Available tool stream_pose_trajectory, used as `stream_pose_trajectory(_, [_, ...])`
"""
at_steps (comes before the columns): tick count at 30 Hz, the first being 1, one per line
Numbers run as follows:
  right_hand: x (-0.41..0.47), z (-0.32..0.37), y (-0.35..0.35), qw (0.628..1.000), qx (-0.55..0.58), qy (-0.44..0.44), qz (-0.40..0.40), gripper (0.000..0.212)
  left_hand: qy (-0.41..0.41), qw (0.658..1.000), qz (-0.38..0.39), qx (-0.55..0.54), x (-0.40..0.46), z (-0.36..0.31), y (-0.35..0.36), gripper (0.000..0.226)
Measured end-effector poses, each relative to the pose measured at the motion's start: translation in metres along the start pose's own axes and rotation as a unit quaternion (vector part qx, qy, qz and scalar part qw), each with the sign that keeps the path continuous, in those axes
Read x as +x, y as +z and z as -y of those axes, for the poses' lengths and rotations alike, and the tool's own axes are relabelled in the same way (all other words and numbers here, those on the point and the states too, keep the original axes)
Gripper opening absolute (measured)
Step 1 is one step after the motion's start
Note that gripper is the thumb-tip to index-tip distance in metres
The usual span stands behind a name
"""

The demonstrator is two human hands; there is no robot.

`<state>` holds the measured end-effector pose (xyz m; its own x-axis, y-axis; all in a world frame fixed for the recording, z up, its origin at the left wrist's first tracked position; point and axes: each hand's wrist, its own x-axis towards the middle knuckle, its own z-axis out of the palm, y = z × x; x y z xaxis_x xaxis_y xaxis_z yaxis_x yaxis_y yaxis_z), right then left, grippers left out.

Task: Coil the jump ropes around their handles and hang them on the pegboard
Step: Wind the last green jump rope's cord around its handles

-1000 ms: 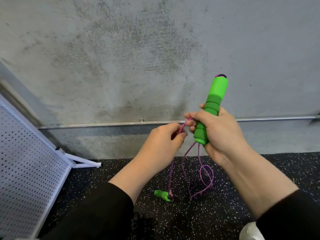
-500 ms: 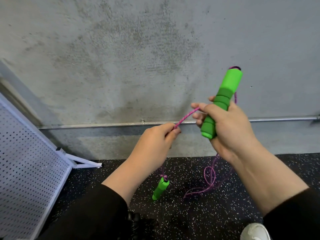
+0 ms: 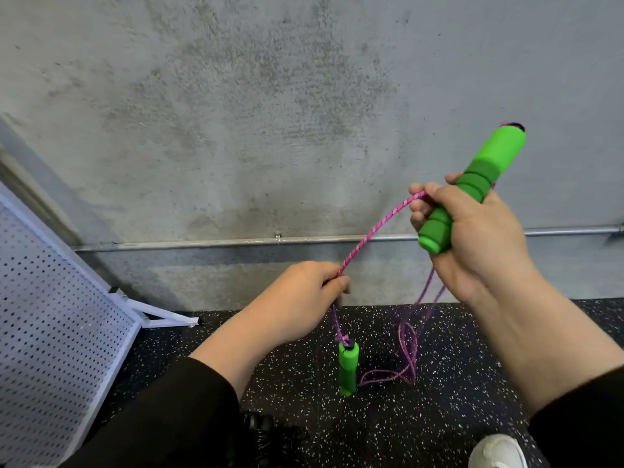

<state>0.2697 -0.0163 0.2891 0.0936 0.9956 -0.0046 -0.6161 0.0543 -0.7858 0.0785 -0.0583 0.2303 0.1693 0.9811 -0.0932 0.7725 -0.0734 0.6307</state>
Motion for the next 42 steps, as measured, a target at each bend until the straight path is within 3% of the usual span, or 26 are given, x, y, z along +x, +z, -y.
stream_pose_trajectory(3, [-0.007,-0.013,0.001,0.998,-0.038,0.044,0.036,0.026,0.023,0.998,-0.037,-0.052,-0.002,-0.007,-0.002,0.023])
stream_pose_trajectory(7, [-0.022,-0.033,0.011,0.988,-0.091,0.092,0.086,0.027,0.039,0.994,-0.094,-0.037,-0.002,-0.015,-0.002,0.031])
stream_pose_trajectory(10, [-0.026,-0.040,0.014,0.985,-0.121,0.090,0.082,0.028,0.039,0.990,-0.123,-0.050,-0.001,-0.014,-0.003,0.024])
stream_pose_trajectory(18, [-0.005,-0.010,0.008,1.000,-0.016,0.023,0.008,0.030,-0.010,1.000,-0.027,0.009,-0.004,-0.002,-0.006,0.021])
stream_pose_trajectory(23, [-0.017,-0.019,0.010,0.997,-0.033,0.054,0.043,0.022,0.023,0.995,-0.067,-0.067,-0.004,-0.011,-0.005,0.022])
stream_pose_trajectory(28, [-0.034,-0.040,0.021,0.986,-0.109,0.086,0.087,0.028,0.047,0.988,-0.129,-0.072,-0.006,-0.018,-0.004,0.028])
stream_pose_trajectory(33, [-0.035,-0.036,0.022,0.986,-0.127,0.073,0.078,0.030,0.086,0.988,-0.121,-0.048,-0.005,-0.011,-0.007,0.010])
stream_pose_trajectory(38, [-0.035,-0.024,0.028,0.990,-0.089,0.069,0.084,0.028,0.044,0.997,-0.002,-0.065,0.000,0.007,0.004,0.068])
stream_pose_trajectory(42, [-0.035,-0.016,0.030,0.992,-0.038,0.081,0.092,0.023,0.004,0.997,0.039,-0.070,-0.001,0.004,0.019,0.074])
